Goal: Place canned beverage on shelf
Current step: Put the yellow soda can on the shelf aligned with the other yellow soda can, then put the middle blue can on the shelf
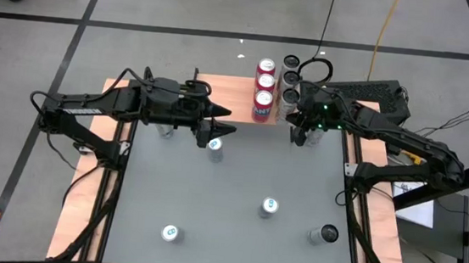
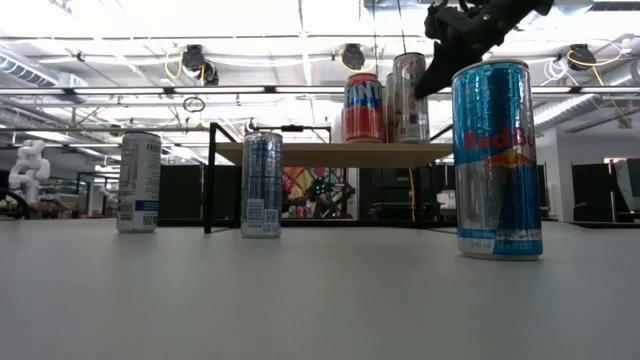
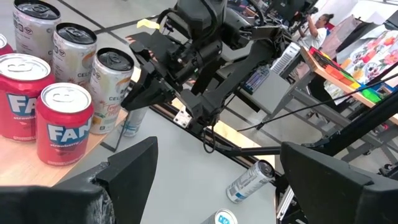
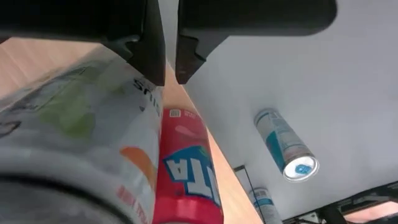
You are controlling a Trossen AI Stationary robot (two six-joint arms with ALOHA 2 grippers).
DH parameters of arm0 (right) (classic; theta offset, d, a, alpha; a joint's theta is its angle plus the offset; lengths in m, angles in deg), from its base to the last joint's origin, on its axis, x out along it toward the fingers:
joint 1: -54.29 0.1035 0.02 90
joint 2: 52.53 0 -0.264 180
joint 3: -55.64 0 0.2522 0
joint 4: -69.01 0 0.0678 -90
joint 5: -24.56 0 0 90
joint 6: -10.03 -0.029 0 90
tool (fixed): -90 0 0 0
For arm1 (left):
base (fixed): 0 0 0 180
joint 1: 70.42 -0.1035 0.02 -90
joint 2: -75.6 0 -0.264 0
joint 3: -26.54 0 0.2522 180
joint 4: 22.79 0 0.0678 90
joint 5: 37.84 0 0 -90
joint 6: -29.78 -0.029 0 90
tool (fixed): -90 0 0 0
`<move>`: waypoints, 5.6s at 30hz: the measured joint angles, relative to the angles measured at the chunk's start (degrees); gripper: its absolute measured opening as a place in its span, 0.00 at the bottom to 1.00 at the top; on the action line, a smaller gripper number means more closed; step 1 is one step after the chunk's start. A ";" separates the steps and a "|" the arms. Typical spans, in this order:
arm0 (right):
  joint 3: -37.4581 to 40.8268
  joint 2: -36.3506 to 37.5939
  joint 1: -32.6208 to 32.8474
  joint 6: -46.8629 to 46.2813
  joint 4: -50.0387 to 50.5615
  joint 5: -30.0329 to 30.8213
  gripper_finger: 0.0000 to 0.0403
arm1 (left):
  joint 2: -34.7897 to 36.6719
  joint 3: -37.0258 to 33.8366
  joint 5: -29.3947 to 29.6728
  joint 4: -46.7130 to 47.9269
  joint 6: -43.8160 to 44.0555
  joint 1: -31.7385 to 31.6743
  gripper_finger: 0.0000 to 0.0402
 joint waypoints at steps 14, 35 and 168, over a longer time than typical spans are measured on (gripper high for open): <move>-0.01 -0.04 -0.07 0.00 1.74 3.13 0.00 | 0.00 0.00 0.00 0.02 0.00 0.00 0.84; -7.49 6.88 3.18 -18.63 8.22 -3.34 0.00 | 0.00 -0.02 -0.02 3.83 0.23 0.00 0.84; -22.32 -23.20 45.11 -11.97 22.87 -1.47 0.78 | -7.89 -6.62 15.07 18.43 14.13 13.93 0.84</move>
